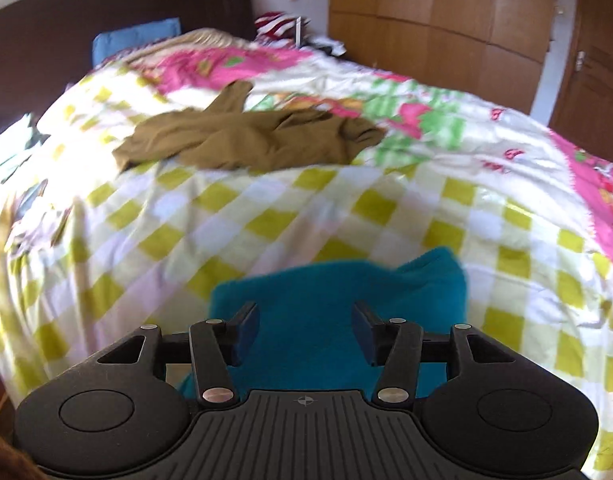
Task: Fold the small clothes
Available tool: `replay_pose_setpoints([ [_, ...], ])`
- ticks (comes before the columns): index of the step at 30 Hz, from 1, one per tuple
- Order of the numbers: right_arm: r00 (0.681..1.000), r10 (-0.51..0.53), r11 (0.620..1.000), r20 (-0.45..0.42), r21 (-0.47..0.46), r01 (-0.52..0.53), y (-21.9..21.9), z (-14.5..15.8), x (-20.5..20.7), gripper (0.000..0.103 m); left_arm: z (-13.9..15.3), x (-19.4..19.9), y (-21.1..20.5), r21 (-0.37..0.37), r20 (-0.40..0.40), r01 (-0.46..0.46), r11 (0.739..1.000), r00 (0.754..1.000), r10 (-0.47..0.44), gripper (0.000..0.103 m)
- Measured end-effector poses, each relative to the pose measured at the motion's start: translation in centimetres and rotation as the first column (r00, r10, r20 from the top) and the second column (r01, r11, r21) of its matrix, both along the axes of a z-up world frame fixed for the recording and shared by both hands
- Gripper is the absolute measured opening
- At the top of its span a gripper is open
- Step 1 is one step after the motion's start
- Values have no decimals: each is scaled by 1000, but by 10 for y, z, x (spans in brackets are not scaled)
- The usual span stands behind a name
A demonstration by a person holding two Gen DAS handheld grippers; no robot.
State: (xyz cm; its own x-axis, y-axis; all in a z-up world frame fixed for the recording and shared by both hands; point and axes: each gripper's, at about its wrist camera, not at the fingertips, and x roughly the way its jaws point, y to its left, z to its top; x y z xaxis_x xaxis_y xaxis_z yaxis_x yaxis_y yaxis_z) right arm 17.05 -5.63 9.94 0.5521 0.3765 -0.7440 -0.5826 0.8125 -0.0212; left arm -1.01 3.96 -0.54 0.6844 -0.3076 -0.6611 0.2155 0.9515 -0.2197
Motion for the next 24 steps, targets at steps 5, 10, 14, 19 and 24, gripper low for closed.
replay_pose_setpoints([
  [5,998,9,999,-67,-40,-12,43,-47,15,33,0,-1,-9,62,21,10,998,1000,-11,44],
  [10,984,-70,998,-166,-14,69,56,-104,39,38,-6,7,-2,32,-23,-14,999,1000,15,45],
  [14,984,-60,989,-170,126,82,41,-74,27,39,-2,7,5,-15,-22,-34,999,999,34,49],
  [19,999,-49,953,-15,297,51,-15,7,-5,43,20,-5,13,-14,6,-91,996,996,91,48],
  [24,982,-181,947,49,277,160,-101,14,-36,63,52,-5,12,-21,98,-118,993,988,119,49],
])
